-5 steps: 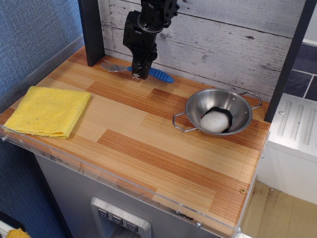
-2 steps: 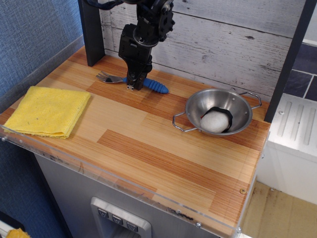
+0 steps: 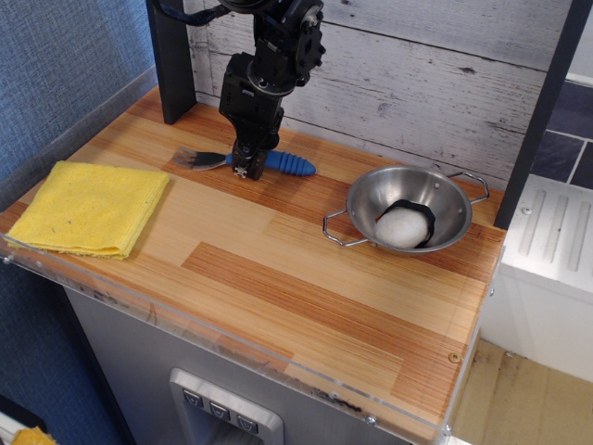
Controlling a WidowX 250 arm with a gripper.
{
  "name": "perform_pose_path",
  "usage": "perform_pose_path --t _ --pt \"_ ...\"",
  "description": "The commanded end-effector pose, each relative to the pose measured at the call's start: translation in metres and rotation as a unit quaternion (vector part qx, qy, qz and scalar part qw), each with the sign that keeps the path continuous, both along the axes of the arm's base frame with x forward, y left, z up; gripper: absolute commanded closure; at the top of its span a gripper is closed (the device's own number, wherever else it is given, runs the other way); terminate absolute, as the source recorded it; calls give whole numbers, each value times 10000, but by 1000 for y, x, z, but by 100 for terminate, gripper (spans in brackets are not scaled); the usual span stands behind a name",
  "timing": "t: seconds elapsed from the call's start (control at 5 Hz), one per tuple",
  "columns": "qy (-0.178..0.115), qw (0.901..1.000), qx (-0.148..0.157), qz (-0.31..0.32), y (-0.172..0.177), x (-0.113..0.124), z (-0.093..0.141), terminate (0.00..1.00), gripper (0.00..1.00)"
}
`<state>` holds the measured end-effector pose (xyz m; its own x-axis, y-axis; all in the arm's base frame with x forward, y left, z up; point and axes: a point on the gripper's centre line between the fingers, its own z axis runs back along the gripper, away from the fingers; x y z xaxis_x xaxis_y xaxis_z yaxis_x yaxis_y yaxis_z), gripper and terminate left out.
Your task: Put the fork to the left of the pot towards the top of the table.
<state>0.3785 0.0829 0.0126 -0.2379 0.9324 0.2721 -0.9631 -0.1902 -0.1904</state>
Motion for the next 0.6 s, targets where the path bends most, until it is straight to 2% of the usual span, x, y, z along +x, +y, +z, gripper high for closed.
perform_pose_path --t 0.0,0.2,0.4 --pt "-387 9992 5 -38 0 -1 27 0 0" --pt "-452 9990 3 -50 0 -1 31 0 0" --pt "-546 9985 68 -63 3 -1 43 100 0"
